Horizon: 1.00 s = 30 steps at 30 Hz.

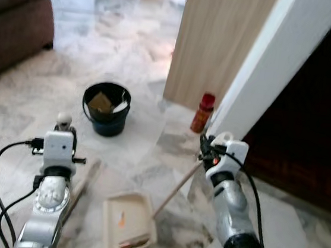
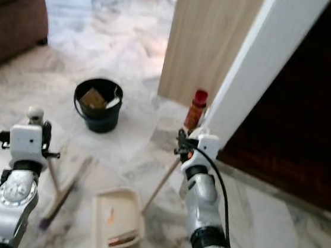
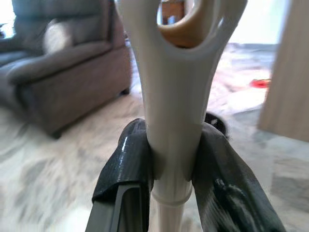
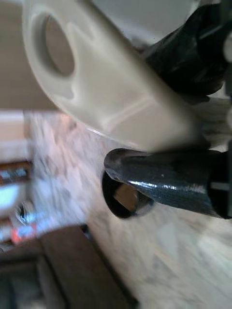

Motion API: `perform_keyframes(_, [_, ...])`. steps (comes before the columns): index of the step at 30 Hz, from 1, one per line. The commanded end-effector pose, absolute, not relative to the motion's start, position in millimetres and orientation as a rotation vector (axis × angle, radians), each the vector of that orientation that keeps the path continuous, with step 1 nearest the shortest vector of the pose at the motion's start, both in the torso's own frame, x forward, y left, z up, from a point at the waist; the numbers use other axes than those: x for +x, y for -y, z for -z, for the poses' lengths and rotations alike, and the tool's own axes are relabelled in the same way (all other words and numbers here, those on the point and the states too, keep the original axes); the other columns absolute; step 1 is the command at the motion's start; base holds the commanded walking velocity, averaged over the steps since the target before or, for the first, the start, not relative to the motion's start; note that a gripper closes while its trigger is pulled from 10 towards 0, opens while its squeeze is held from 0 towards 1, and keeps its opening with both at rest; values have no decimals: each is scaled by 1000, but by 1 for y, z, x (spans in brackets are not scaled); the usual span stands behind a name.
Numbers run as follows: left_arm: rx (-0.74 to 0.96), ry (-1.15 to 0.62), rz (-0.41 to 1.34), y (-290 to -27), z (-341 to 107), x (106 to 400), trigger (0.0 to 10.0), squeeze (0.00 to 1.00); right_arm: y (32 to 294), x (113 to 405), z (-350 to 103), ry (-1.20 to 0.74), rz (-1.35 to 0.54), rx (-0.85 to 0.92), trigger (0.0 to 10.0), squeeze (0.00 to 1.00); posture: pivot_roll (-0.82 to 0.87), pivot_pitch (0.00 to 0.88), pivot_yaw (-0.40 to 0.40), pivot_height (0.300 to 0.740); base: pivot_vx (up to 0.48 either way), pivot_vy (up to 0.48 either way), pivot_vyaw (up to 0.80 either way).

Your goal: Sweep floor

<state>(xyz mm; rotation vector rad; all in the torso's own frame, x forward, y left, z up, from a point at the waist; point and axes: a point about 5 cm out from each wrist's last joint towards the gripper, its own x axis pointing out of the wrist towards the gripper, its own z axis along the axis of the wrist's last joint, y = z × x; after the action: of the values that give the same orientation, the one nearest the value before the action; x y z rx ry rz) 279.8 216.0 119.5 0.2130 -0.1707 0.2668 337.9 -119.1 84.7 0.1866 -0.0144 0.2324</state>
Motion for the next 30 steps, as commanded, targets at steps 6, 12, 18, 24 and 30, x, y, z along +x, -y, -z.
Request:
perform_keyframes(6, [240,205,-281,-217,-128,279,10000,0,120,342,-97,71,-229,210,10000,0,202,110,-109,740,305,0,358])
perform_keyframes(12, [238,204,-282,-217,-127,280,10000,0,120,343,-97,69,-230,216,10000,0,203,108,-111,740,304,0,0])
perform_keyframes(18, [238,205,-287,-217,-127,279,10000,0,120,343,-98,71,-238,217,10000,0,204,107,-114,740,306,0,0])
perform_keyframes(24, [237,204,-289,-216,-127,279,10000,0,120,343,-99,73,-245,212,10000,0,203,107,-116,740,307,0,0])
perform_keyframes(30, [236,204,-290,-216,-127,279,10000,0,119,343,-98,70,-247,214,10000,0,205,109,-117,740,303,0,0])
